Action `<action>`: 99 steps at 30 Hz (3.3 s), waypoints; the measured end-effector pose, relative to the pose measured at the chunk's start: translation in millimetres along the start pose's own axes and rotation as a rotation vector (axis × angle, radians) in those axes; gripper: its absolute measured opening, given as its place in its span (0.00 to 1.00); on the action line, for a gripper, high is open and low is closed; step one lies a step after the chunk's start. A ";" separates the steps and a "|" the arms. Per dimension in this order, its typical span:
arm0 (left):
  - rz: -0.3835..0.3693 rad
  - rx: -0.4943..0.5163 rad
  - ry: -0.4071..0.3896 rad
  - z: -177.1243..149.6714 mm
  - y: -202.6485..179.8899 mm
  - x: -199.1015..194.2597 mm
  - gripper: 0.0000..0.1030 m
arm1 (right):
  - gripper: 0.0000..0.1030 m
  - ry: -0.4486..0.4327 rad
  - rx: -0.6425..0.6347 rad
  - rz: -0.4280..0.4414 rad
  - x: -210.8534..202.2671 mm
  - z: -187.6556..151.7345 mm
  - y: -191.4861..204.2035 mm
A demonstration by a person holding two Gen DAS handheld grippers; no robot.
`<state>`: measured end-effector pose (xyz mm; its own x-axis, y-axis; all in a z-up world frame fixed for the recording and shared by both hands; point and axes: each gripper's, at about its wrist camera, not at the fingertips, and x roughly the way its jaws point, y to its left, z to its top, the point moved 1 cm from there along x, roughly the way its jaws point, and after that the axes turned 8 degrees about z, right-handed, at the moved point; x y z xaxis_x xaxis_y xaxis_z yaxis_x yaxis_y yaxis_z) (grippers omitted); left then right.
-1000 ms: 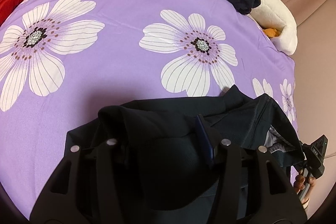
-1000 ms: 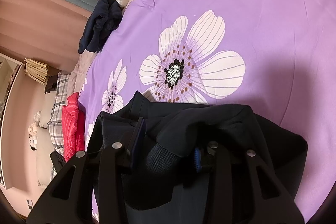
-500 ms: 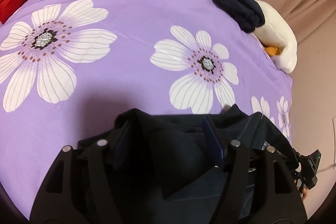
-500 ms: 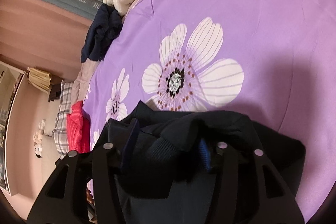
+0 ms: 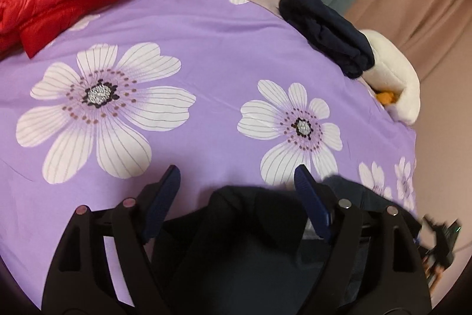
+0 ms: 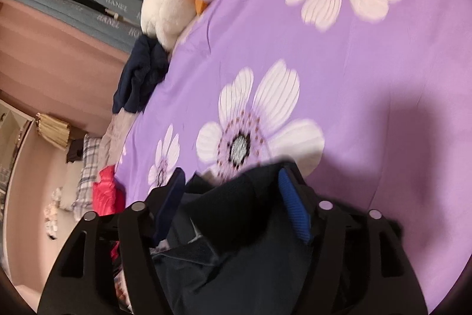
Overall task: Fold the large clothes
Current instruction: 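Smooth the folded jacket edges with both open tools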
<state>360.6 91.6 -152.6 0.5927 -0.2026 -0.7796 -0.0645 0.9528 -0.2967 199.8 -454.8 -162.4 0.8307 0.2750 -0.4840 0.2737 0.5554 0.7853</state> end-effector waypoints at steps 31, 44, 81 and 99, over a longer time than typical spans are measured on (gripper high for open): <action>0.061 0.173 0.085 -47.1 7.6 17.3 0.82 | 0.67 0.380 -1.052 -0.078 93.4 -135.9 135.2; -0.067 0.269 0.105 -77.5 -28.4 -1.3 0.85 | 0.43 0.738 -1.343 -0.031 220.7 -185.9 184.6; 0.080 0.406 0.117 -45.0 -119.6 86.8 0.87 | 0.22 0.340 -1.070 -0.309 183.2 -104.1 116.9; 0.020 0.502 0.084 -145.0 -97.3 -12.4 0.92 | 0.57 0.482 -1.003 -0.155 69.3 -228.8 121.8</action>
<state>243.1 -31.4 -194.0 0.5273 -0.1806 -0.8303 0.3308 0.9437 0.0049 179.7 -188.6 -188.6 0.4877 0.3023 -0.8190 -0.3370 0.9306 0.1428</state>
